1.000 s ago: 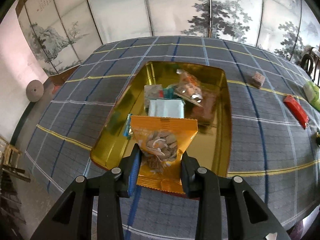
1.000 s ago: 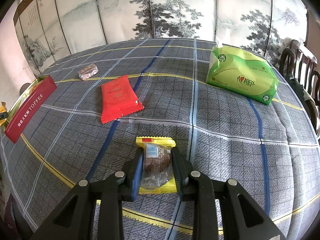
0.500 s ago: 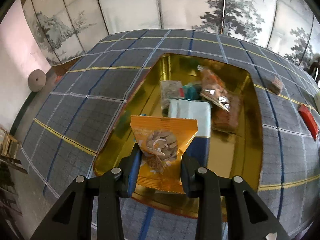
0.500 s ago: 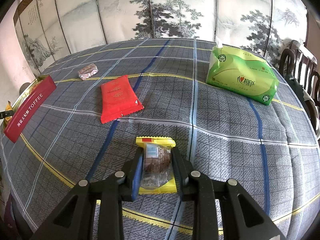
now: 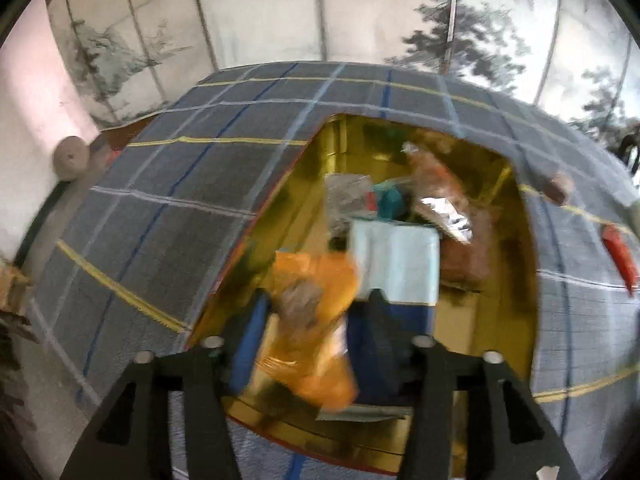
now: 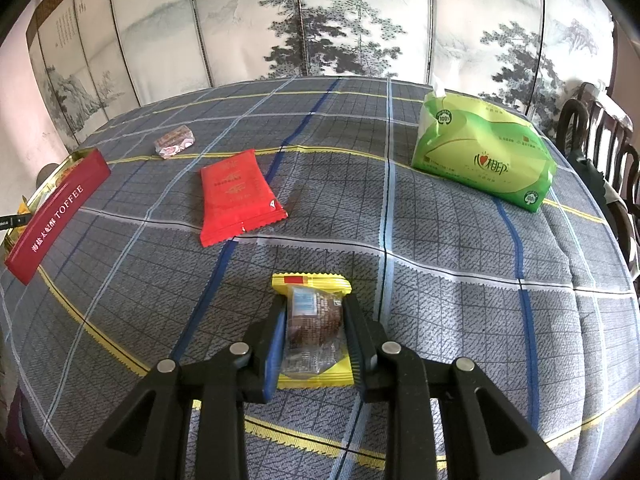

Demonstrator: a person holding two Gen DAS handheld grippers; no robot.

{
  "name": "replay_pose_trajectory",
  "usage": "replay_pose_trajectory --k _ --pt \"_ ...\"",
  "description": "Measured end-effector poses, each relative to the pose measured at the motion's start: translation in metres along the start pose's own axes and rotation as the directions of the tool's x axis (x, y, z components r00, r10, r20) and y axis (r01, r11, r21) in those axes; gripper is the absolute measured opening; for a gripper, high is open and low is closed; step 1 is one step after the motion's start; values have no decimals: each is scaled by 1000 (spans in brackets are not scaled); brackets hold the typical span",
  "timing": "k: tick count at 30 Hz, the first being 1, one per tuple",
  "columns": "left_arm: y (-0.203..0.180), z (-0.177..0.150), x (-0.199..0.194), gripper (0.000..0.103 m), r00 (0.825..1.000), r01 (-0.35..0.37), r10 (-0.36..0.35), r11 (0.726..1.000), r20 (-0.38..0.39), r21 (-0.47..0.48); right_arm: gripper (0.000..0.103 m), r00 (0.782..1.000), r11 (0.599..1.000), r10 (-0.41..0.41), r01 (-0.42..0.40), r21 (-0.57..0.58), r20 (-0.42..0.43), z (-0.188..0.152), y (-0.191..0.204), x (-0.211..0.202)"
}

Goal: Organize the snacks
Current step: 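Carry the orange candy over the gold tin and open the left gripper, then carry the yellow-wrapped candy over the gold tin and open the right gripper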

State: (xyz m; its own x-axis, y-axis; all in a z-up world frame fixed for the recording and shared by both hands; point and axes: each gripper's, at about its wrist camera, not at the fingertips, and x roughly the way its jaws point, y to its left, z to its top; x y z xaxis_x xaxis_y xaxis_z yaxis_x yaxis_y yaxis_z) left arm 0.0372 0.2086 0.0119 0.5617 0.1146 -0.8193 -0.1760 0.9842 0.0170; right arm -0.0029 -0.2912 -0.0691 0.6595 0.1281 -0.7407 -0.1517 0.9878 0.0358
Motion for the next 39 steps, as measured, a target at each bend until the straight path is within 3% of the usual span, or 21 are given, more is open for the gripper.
replay_pose_trajectory --k 3,7,11,14,16,20,25,29,39 --pt "-1 0 -14 57 993 114 -114 994 43 3 27 1000 1000 -3 3 -2 0 0 -1 -1" --pt "-8 1 -31 63 989 96 -101 994 105 46 27 1000 1000 -4 4 -2 0 0 0 0" --pt "1 1 -48 63 989 42 -44 999 143 16 27 1000 1000 -4 4 -2 -1 0 0 0" --pt "17 -6 -61 66 984 -39 47 998 171 -51 27 1000 1000 -12 12 -4 -2 0 1 0" --pt "29 -13 -66 70 977 -118 131 989 168 -86 27 1000 1000 -18 18 5 -3 0 1 -1" --pt "44 -32 -77 70 969 -176 194 977 155 -123 29 1000 1000 -17 17 5 -6 -3 8 -3" --pt "49 -52 -84 73 975 -165 184 975 128 -145 29 1000 1000 -13 14 18 -14 -4 16 -4" --pt "47 -61 -84 73 984 -117 135 981 112 -157 29 999 998 30 -29 58 -22 -8 20 -9" --pt "22 -69 -90 73 988 -85 95 993 123 -85 28 992 990 128 -127 61 -22 -16 58 -27"
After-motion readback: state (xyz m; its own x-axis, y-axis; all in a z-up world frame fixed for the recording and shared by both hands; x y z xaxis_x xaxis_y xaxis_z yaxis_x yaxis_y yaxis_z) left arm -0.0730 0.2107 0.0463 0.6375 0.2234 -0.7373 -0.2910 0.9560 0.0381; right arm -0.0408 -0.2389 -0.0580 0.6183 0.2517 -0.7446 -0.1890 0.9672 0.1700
